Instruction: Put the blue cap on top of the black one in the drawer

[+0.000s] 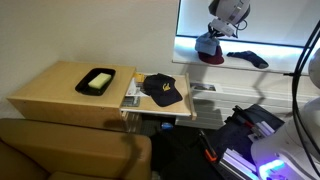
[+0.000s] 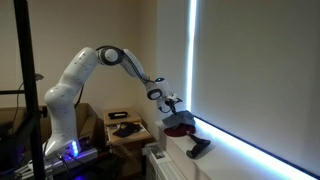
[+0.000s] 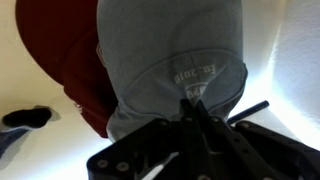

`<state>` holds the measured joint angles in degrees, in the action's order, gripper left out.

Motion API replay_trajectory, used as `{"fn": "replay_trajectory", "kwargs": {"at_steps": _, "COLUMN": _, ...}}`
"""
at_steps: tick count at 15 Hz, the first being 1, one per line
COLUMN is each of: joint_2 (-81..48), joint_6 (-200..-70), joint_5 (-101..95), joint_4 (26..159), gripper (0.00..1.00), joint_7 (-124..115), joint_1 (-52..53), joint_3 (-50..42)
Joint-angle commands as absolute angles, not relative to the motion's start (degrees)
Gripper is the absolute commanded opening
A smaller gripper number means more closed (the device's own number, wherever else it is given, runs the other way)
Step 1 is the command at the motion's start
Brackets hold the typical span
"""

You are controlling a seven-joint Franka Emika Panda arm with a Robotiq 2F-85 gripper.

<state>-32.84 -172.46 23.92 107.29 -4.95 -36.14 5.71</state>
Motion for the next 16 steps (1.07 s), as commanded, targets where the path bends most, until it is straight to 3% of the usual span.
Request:
{"fn": "replay_trajectory", "kwargs": {"at_steps": 1, "joint_2": -31.91, "joint_6": -169.7, "joint_5": 26.62, "joint_4": 107.9, "gripper": 0.01, "joint_7": 2.62, "joint_1": -43.82, "joint_3": 15.13}}
{"fn": "replay_trajectory", "kwargs": {"at_steps": 5, "joint_2": -31.73, "joint_6": -170.99, "joint_5": 25.77, "joint_4": 109.2, "gripper": 0.01, "joint_7": 5.74, "joint_1": -43.39, "joint_3": 15.18}}
{"fn": "replay_trajectory", "kwargs": {"at_steps": 11, "joint_2": -30.54, "joint_6": -190.24, "joint_5": 24.07, "joint_4": 113.22, "gripper": 0.01, "joint_7": 4.15, "joint_1": -39.96, "joint_3": 10.81}}
{"fn": "replay_trajectory", "kwargs": {"at_steps": 16, "joint_2": -30.0, "joint_6": -194.57, "joint_5": 18.6, "joint_4": 121.33, "gripper": 0.01, "joint_7": 4.51, "joint_1": -52.73, "joint_3": 30.34}}
